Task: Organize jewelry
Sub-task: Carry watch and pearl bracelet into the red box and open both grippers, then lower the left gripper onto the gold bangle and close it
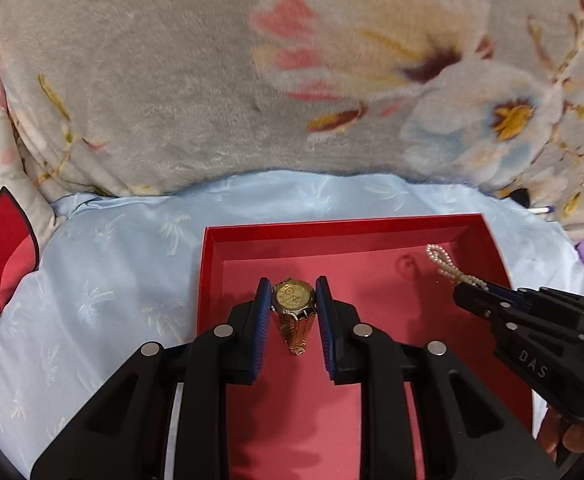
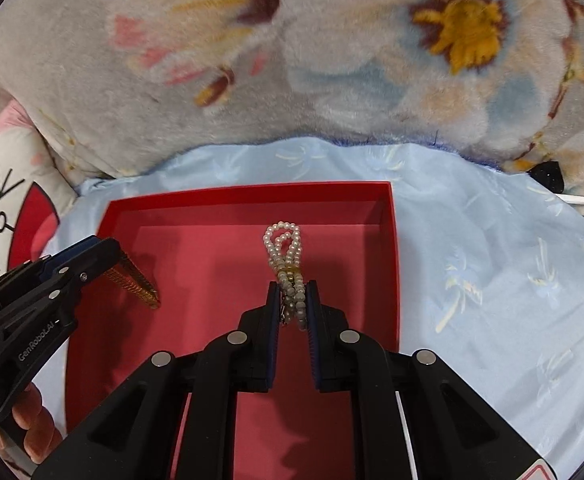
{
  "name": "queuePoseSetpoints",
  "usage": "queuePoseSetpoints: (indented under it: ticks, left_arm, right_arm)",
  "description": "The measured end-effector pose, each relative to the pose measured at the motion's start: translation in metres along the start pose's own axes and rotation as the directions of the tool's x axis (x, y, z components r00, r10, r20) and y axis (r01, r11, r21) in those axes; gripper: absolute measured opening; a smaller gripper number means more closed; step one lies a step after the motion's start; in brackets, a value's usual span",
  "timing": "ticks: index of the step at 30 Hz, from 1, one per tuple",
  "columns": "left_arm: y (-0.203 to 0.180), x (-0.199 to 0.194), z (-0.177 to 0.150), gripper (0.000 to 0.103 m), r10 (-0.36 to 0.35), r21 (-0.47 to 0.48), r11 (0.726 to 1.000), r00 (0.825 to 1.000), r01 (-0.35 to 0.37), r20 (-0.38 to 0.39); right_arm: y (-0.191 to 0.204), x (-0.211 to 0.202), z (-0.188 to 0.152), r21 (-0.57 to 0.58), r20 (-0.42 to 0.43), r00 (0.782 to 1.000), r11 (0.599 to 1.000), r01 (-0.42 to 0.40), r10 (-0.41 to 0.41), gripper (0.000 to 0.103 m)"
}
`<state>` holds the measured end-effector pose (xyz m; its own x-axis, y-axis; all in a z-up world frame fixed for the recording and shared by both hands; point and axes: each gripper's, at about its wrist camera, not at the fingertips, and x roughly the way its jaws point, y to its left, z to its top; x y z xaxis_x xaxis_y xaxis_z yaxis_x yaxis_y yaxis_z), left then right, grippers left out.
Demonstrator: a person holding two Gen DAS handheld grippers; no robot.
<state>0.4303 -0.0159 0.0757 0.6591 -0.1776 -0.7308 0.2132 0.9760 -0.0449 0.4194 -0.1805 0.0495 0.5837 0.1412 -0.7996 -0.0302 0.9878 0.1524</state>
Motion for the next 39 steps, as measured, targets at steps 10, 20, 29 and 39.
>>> queuePoseSetpoints:
  ticks: [10, 20, 29, 39]
  left_arm:
    - [0.005, 0.012, 0.007, 0.041, 0.062, -0.026, 0.998, 0.998, -0.061, 0.018]
    - [0.032, -0.081, -0.039, 0.063, 0.042, -0.067, 0.997, 0.992, -0.034, 0.120]
    - [0.025, -0.143, -0.154, 0.063, 0.077, -0.011, 0.997, 0.993, -0.077, 0.084]
    - [-0.015, -0.163, -0.247, 0.077, 0.016, 0.016, 1.000, 0.999, -0.016, 0.051]
  right_arm:
    - [-0.003, 0.014, 0.006, -0.010, 0.017, 0.999, 0.999, 0.048, -0.048, 0.017]
    - [-0.021, -0.096, -0.052, -0.022, 0.181, 0.983, 1.000, -0.018, 0.021, 0.046]
    - [-0.032, -0.161, -0.184, -0.056, 0.168, 0.985, 0.998, -0.038, 0.047, 0.052]
    - [-0.026, -0.176, -0.288, -0.053, 0.127, 0.992, 0.999, -0.007, 0.013, 0.052]
